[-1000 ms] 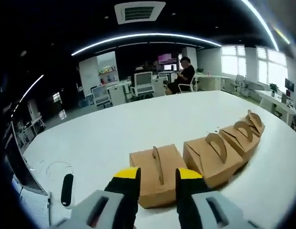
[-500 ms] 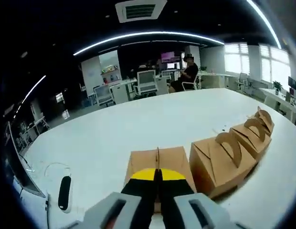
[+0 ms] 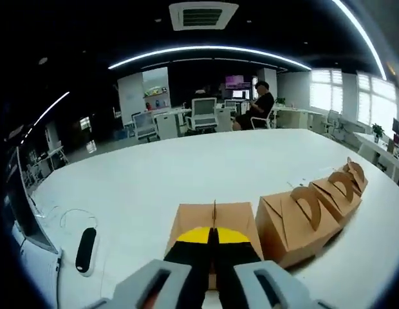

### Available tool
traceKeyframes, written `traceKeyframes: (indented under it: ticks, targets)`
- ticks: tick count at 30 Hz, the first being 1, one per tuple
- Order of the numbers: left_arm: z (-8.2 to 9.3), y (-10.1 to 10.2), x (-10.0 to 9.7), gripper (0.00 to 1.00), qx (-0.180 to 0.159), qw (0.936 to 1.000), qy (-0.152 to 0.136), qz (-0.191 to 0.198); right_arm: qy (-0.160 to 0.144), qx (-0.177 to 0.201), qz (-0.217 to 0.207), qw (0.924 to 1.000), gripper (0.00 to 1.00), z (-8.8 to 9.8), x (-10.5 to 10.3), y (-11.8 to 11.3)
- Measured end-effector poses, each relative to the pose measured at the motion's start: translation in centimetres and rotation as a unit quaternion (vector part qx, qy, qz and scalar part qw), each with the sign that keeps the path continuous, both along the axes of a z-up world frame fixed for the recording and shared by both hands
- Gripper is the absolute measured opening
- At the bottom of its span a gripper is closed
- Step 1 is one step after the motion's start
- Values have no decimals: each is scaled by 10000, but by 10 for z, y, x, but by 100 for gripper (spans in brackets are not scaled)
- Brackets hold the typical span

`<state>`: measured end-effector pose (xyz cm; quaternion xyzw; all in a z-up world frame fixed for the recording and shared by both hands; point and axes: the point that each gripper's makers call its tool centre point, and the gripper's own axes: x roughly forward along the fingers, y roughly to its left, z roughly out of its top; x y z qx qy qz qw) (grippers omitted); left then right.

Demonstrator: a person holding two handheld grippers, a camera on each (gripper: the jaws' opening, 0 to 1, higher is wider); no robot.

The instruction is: Pick up one paper box from the group, open the paper box, and remove the item inside

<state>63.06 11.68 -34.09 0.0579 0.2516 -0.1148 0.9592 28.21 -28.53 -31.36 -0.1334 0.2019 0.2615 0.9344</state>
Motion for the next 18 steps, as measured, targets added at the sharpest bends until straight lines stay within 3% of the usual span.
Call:
traceKeyframes:
  ticks: [9, 18]
  targets:
    - [25, 5, -37, 3, -26, 9995, -271, -179, -48, 26, 81, 10000, 67, 2, -6, 6]
    - [66, 4, -99, 4, -201, 9956, -639, -654, -144, 53, 221, 9996, 67, 9, -18, 18]
